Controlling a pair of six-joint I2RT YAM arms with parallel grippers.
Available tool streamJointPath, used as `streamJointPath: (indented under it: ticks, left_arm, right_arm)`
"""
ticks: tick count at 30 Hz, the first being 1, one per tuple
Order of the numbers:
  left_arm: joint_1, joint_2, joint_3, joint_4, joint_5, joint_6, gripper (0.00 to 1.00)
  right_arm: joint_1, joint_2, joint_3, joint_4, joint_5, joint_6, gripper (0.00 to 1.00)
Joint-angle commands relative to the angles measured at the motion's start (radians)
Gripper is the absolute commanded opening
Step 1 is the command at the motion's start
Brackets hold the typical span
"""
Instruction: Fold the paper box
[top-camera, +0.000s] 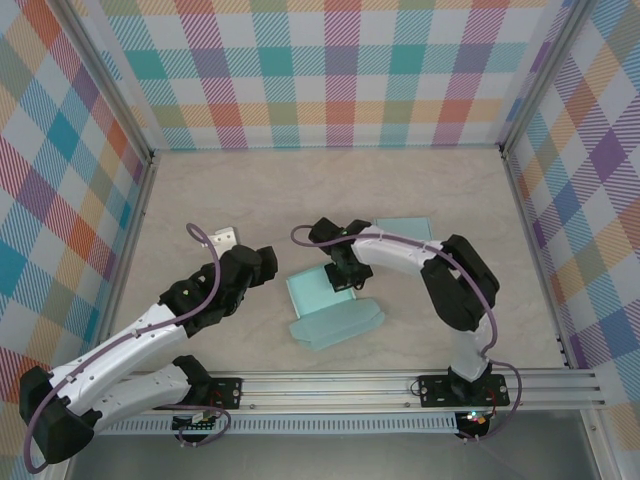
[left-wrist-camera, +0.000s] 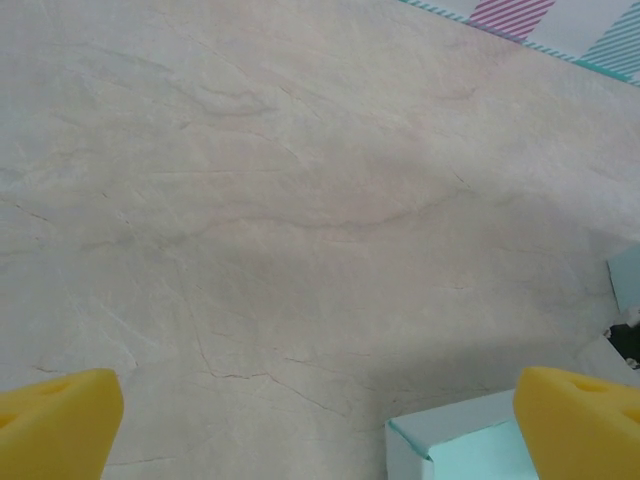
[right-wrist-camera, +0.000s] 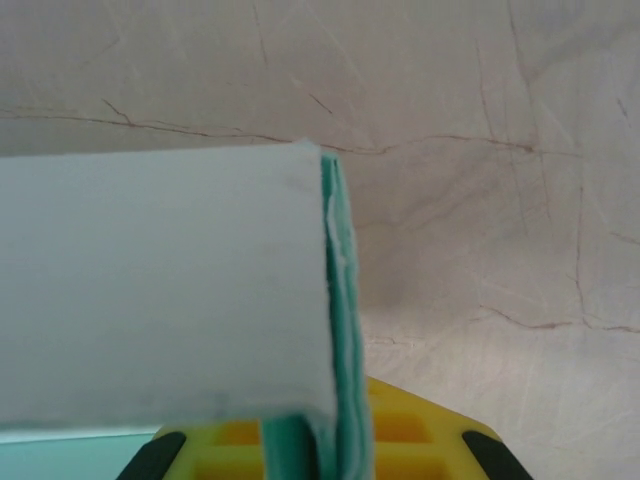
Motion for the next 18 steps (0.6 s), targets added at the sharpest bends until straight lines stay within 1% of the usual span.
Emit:
streamJointPath:
  ticks: [1,7,9,12,18]
  left_arm:
    - [0.002,-0.002,0.000,-0.022,-0.030,0.004,1.00]
    - [0.002,-0.017,-0.005,-0.046,-0.070,0.001,1.00]
    - [0.002,-0.024,-0.008,-0.053,-0.085,-0.001,1.00]
    - [0.003,-0.042,-0.010,-0.074,-0.118,-0.009,1.00]
    - [0.003,-0.106,-0.024,-0.138,-0.222,-0.064,1.00]
  right_arm:
    - [-0.006,0.117,0.050,-0.075,0.088,-0.046,0.00]
    - [0.009,0.272,0.156,-0.152,0.259,-0.024,0.00]
    - [0.015,0.322,0.194,-0.177,0.291,-0.010,0.00]
    - [0.024,0.386,0.237,-0.196,0.297,0.007,0.00]
    - [0.054,0.484,0.324,-0.222,0.294,0.020,0.00]
